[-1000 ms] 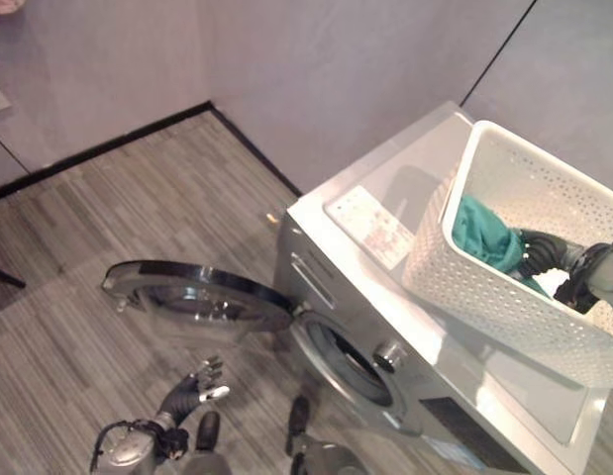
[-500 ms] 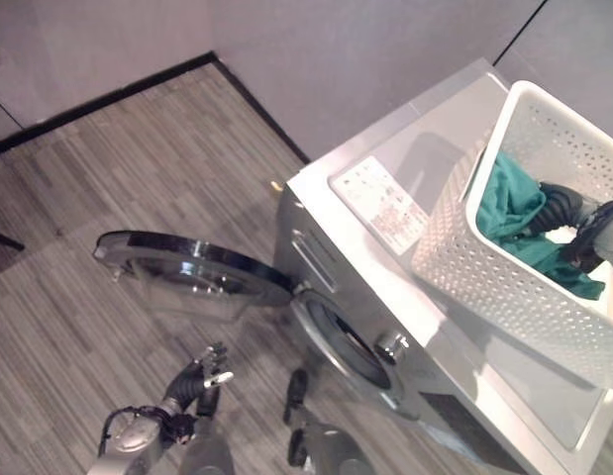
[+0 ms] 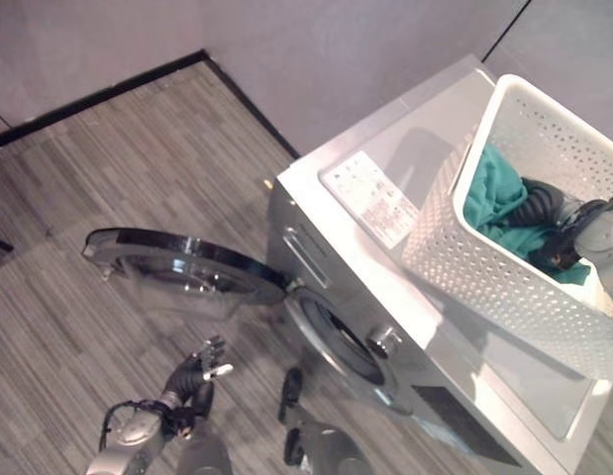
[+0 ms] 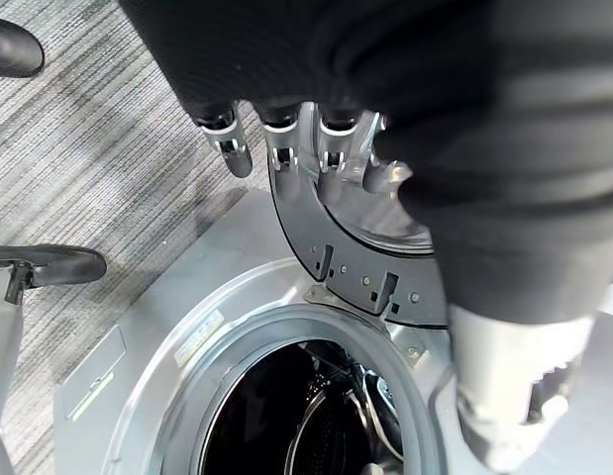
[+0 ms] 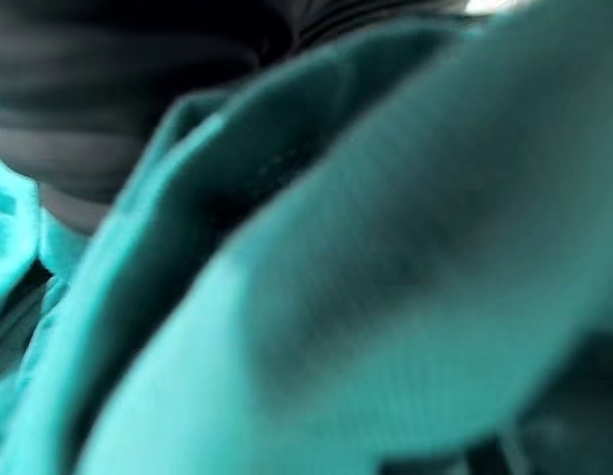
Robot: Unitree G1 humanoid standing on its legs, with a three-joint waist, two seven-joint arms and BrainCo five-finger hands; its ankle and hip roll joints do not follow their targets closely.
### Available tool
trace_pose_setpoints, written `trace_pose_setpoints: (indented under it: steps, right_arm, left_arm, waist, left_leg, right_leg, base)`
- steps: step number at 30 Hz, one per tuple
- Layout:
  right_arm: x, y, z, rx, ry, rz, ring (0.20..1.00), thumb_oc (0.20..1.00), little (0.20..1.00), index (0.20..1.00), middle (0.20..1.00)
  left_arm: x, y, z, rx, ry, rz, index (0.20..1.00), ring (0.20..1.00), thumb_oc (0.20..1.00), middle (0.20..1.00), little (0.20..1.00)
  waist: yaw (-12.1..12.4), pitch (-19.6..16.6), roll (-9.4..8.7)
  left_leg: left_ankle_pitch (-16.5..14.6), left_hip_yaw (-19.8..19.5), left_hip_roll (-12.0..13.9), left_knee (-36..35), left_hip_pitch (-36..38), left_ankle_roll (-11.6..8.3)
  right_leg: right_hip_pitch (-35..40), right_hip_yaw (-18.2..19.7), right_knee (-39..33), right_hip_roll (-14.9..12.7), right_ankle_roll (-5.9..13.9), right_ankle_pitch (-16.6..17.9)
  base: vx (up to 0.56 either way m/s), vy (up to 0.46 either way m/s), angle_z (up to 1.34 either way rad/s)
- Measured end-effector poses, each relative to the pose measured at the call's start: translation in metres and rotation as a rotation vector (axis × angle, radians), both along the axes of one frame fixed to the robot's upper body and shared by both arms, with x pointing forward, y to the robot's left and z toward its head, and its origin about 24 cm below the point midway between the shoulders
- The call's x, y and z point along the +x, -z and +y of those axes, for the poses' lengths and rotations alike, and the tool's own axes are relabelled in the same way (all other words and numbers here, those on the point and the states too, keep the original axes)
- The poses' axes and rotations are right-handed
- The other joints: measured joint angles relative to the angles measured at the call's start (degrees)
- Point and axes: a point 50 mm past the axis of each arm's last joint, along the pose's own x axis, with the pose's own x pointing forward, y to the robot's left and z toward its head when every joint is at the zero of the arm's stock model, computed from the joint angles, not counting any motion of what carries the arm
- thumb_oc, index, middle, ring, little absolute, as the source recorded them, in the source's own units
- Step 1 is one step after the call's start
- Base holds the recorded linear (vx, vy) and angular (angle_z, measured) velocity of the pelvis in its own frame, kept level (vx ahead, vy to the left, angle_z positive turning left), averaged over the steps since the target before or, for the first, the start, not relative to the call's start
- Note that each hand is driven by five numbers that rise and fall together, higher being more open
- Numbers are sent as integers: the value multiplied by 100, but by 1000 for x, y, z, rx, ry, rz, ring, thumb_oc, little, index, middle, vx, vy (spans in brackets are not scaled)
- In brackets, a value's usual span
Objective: Grab the laundry basket,head to the washer,open it,put in the laundry and shut it.
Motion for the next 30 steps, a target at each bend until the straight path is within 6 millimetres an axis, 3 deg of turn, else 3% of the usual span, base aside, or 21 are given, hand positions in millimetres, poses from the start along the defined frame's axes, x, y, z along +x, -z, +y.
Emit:
trace_pose_setpoints:
  steps: [5, 7, 11, 16, 24, 30]
  right_arm:
    - [0, -2, -1, 11, 14, -42, 200, 200, 200, 200, 200]
    - [-3, -26, -2, 29, 18, -155, 200, 200, 200, 200, 200]
    - [-8, -51, -7, 40, 54, -305, 200, 200, 200, 200, 200]
    - [-18, -95, 2, 16, 53, -559, 200, 200, 200, 200, 200]
    - [-26, -132, 8, -173, 109, -779, 200, 200, 200, 200, 200]
    - [-37, -162, -9, -313, 291, -969, 200, 200, 200, 200, 200]
  left_arm:
    - [2, -3, 6, 5, -28, -13, 1000, 1000, 1000, 1000, 1000]
    - [0, -2, 11, 4, -58, -8, 1000, 1000, 1000, 1000, 1000]
    - [0, -2, 14, 5, -69, -11, 1000, 1000, 1000, 1000, 1000]
    - [-4, 4, 18, 12, -90, 31, 1000, 1000, 1000, 1000, 1000]
    - [-9, 8, 17, 9, -101, 56, 1000, 1000, 1000, 1000, 1000]
    - [-16, 14, 14, 33, -83, 88, 1000, 1000, 1000, 1000, 1000]
  waist:
    - [6, -6, 24]
    - [-16, -22, 72]
    - [0, -35, 107]
    - [-8, -107, 175]
    - [12, -474, 194]
    - [25, -787, 211]
  left_leg:
    - [1, 1, -3, 0, 4, 1]
    - [0, 11, -8, 0, 31, 2]
    - [-1, 15, -7, 0, 107, 3]
    - [-65, 44, -14, -4, 412, 70]
    - [-105, 81, -21, -10, 629, 96]
    - [-111, 15, -79, -9, 722, 97]
  right_leg:
    - [1, 4, 1, 0, -48, 33]
    - [16, 27, 2, -7, -84, 58]
    - [84, 41, 3, -2, -106, 73]
    - [386, 72, 2, -2, -110, 36]
    - [617, 95, 1, -17, -95, -54]
    - [731, 33, -1, -76, -76, -84]
  base:
    - [9, 1, -1]
    - [38, 1, -4]
    - [49, 15, 0]
    - [54, 16, -2]
    - [55, 39, 0]
    - [14, 44, 6]
